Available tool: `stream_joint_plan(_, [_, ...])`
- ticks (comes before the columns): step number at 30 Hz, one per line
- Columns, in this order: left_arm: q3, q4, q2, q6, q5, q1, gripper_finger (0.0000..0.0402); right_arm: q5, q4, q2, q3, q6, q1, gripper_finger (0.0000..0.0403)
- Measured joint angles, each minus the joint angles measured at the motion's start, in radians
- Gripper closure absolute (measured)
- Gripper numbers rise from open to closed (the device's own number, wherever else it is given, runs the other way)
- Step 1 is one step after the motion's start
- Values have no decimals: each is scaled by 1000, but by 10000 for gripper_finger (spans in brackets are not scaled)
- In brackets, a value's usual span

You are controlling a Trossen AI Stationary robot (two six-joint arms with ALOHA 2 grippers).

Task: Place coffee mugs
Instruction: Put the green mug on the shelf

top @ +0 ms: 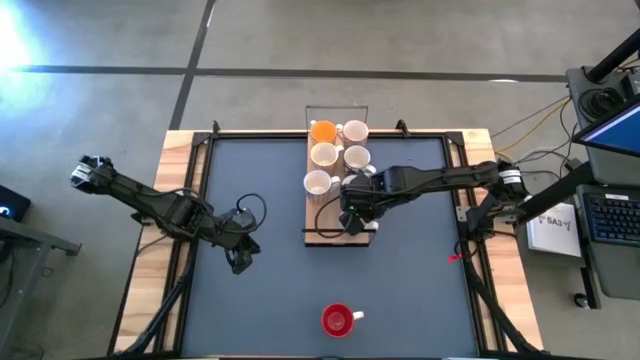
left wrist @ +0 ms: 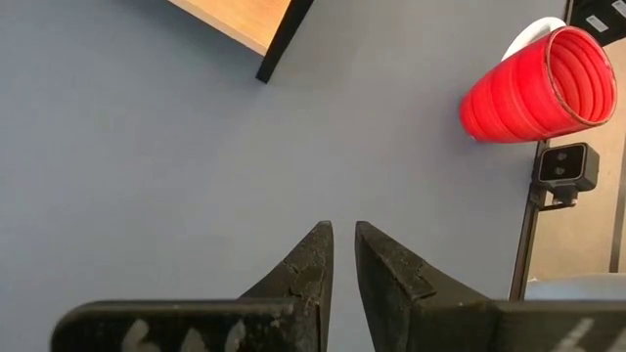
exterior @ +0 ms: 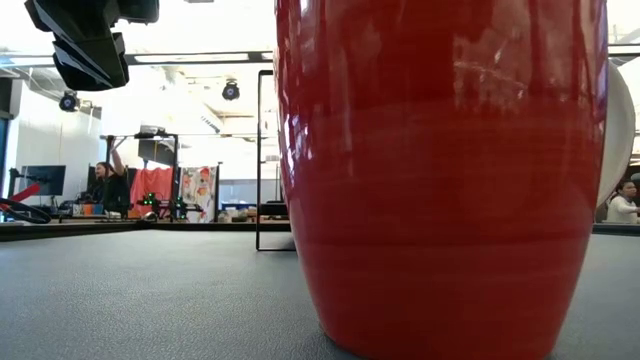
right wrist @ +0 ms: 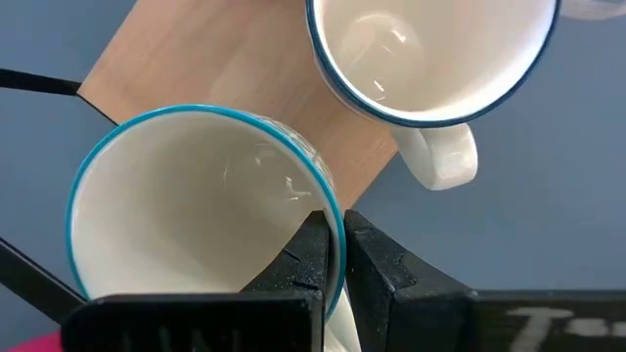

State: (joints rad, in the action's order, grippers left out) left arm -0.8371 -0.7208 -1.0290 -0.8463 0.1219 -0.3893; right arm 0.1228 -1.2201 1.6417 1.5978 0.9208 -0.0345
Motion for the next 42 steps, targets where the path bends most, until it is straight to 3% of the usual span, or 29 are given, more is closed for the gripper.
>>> stream_joint_plan(24, [0,0,0,-8,-1,0,372,0,3,-2,-28,-121,0,390])
stream_joint_plan(42, [1,2,0,-11,-1,0,372,-26,53,-2,-62,-120,0,390])
